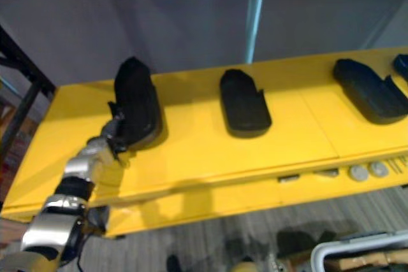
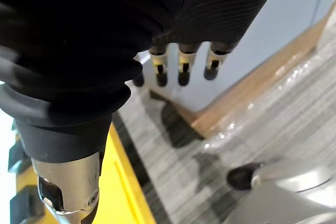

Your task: Walk over and take plastic housings, then place them on the shelf

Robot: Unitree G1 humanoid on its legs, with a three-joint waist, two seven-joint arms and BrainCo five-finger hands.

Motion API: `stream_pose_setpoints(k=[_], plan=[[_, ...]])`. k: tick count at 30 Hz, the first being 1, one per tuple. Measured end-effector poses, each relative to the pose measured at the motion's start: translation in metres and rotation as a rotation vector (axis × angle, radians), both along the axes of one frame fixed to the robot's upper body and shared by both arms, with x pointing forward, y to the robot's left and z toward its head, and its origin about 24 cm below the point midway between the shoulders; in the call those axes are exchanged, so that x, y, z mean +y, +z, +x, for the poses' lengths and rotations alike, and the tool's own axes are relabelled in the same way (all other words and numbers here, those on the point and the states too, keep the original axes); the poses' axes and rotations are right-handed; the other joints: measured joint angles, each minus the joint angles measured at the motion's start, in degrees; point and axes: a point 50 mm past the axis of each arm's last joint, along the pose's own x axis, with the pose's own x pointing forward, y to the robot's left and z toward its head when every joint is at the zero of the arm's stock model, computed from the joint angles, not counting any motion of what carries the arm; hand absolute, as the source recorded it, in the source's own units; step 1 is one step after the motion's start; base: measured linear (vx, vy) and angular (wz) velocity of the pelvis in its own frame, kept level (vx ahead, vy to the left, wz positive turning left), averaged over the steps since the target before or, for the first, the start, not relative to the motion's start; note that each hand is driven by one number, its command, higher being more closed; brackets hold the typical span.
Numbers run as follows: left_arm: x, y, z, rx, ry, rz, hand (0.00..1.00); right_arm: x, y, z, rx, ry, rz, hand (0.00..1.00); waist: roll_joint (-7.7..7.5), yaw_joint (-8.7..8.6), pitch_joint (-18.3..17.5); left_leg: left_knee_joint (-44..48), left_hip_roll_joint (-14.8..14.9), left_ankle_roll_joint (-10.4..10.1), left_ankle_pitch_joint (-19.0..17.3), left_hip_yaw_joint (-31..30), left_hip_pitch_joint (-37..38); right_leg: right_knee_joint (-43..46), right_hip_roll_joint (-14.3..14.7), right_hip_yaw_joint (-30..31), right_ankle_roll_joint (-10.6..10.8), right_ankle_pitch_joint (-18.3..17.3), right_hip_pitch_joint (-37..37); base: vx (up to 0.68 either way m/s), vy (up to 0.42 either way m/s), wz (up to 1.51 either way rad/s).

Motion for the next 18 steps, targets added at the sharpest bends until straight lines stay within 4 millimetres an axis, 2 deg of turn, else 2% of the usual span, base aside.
stream_pose_setpoints(k=[3, 10, 18], plan=[[-0.011, 0.001, 0.001, -0.025, 0.028, 0.01, 1.0, 0.002, 0.001, 0.007, -0.02, 0.002, 0.0, 0.0, -0.21, -0.01, 0.1, 0.0, 0.0, 0.0, -0.1, 0.0, -0.1, 0.0, 0.0, 0.0, 0.1, -0.2, -0.1, 0.0, 0.0, 0.0], [-0.017, 0.012, 0.007, -0.046, 0.021, 0.114, 1.0, 0.01, 0.0, 0.008, -0.013, -0.008, 0.015, 0.0, -0.91, -0.2, 0.5, 0.0, 0.0, -0.1, -0.8, 0.3, -0.2, 0.0, -0.1, 0.1, 0.0, -0.6, -0.2, 0.03, -0.003, -0.01], [-0.01, 0.019, 0.012, 0.052, -0.034, 0.443, 1.0, 0.011, -0.001, 0.007, -0.005, 0.002, 0.019, 0.0, -1.14, -1.83, 0.7, 0.0, 0.0, -0.3, -0.9, 1.4, 0.4, 0.1, 0.2, 0.6, -0.2, -0.7, 0.1, 0.03, -0.006, -0.03]])
